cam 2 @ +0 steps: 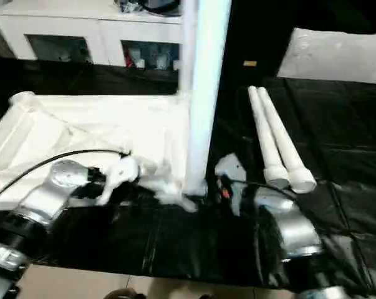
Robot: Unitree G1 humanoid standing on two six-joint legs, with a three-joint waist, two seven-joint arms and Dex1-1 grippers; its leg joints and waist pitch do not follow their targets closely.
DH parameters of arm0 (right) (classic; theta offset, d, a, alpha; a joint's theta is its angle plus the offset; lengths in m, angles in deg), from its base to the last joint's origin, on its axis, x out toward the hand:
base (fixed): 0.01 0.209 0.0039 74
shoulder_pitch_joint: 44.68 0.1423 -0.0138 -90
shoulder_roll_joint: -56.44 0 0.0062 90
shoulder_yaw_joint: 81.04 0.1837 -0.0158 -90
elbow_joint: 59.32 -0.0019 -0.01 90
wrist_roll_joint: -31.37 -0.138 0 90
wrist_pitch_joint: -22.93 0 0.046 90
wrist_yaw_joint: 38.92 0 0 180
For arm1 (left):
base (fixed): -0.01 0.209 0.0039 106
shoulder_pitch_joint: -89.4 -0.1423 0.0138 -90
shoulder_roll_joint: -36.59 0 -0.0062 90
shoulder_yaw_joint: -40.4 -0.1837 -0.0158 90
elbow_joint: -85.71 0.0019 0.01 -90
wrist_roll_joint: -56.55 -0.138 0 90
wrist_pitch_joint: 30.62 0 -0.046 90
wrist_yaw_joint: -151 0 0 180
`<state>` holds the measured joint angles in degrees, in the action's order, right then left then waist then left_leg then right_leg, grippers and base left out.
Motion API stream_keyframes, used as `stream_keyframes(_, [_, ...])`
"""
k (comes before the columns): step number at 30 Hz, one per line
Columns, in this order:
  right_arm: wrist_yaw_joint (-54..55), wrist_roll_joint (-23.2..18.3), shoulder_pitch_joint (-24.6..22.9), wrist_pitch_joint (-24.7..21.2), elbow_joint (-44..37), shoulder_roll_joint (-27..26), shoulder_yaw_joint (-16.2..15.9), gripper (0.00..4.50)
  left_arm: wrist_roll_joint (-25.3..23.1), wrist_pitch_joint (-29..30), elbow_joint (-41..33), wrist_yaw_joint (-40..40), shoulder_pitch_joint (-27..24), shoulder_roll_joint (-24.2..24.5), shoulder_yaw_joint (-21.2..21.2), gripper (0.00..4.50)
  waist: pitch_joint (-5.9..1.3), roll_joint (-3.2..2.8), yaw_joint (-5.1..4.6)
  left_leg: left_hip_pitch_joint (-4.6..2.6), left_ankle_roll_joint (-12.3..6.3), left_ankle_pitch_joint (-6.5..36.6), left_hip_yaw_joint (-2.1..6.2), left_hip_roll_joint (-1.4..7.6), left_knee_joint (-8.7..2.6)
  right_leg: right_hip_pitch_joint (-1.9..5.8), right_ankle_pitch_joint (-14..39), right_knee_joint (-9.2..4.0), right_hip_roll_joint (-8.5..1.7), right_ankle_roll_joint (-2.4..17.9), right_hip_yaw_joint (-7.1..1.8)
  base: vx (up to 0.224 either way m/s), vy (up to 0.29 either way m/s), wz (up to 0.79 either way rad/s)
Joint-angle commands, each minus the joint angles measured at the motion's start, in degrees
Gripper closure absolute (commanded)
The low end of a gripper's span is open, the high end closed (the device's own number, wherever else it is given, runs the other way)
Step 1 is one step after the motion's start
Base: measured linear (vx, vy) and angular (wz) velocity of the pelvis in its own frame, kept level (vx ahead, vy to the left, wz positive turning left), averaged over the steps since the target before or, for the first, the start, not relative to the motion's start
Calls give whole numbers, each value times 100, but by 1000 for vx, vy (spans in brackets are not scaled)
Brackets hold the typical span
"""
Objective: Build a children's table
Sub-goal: Rotate leg to tighten
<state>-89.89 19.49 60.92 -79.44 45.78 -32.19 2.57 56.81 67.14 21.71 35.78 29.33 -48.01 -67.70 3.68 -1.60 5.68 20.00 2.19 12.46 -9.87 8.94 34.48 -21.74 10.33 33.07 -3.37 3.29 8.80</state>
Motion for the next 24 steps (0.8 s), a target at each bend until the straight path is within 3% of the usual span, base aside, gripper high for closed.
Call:
stream_keyframes(1, [562,91,14,-4,73,-484,-282,173,64,336,-171,-927,81,-506,105,450,-295,20,-58,-46,-178,1030,239,554,-452,284,2396,-574,-772,448,-480,0,0,0])
stream_keyframes(2, [899,147,32,-31,137,-667,-231,173,36,496,-211,-1175,85,-650,134,450,-292,-12,-74,-44,-156,1045,255,555,-457,284,2403,-566,-777,453,-474,0,0,0])
stream_keyframes(4, [1788,219,130,-255,315,-1211,-57,173,-43,1009,-339,-1960,105,-1157,278,450,-286,-2,-140,-38,-200,1117,257,528,-456,284,2490,-606,-772,377,-476,0,0,0])
stream_keyframes(6, [2156,243,195,-397,394,-1446,8,173,-82,1213,-406,-2290,110,-1389,326,450,-257,-4,-202,-61,-185,1169,251,535,-453,252,2599,-635,-767,430,-466,0,0,0])
stream_keyframes(7, [2369,250,254,-517,433,-1623,27,173,-171,1313,-439,-2583,127,-1562,344,450,-267,23,-229,-38,-218,1111,246,485,-436,289,2688,-642,-765,366,-452,0,0,0])
stream_keyframes(10, [2640,566,396,-477,532,-1724,-98,173,-288,1448,-509,-2959,184,-1828,384,450,-286,1,-236,-3,-382,834,224,465,-419,284,2504,-629,-734,268,-467,0,0,0])
stream_keyframes(11, [2640,566,396,-477,532,-1724,-98,173,-288,1448,-509,-2959,184,-1828,384,450,-290,1,-229,2,-415,798,224,466,-418,285,2446,-622,-739,262,-471,0,0,0])
stream_keyframes(12, [2708,406,415,-439,566,-1803,90,117,-296,1475,-579,-2930,187,-1845,345,450,-289,3,-222,1,-473,773,216,460,-419,277,2412,-628,-737,241,-474,0,0,0])
stream_keyframes(14, [2792,337,410,-386,568,-1836,234,103,-306,1526,-682,-2893,166,-1833,311,450,-310,-3,-216,26,-527,660,227,471,-424,291,2229,-589,-732,261,-478,0,0,0])
stream_keyframes(16, [2684,375,323,-276,470,-1730,286,96,-369,1470,-810,-2648,84,-1651,234,450,-343,-13,-223,66,-606,442,244,508,-419,307,1670,-496,-732,389,-496,0,0,0])
stream_keyframes(18, [2549,366,259,-187,370,-1598,279,59,-350,1426,-858,-2502,24,-1509,239,450,-341,-37,-241,57,-653,449,246,534,-419,289,1423,-473,-730,519,-497,0,0,0])
stream_keyframes(24, [1747,327,81,250,-56,-957,294,9,-251,1195,-996,-1784,-207,-908,207,450,-320,-27,-272,70,-693,576,220,500,-411,304,1611,-503,-730,534,-497,0,0,0])
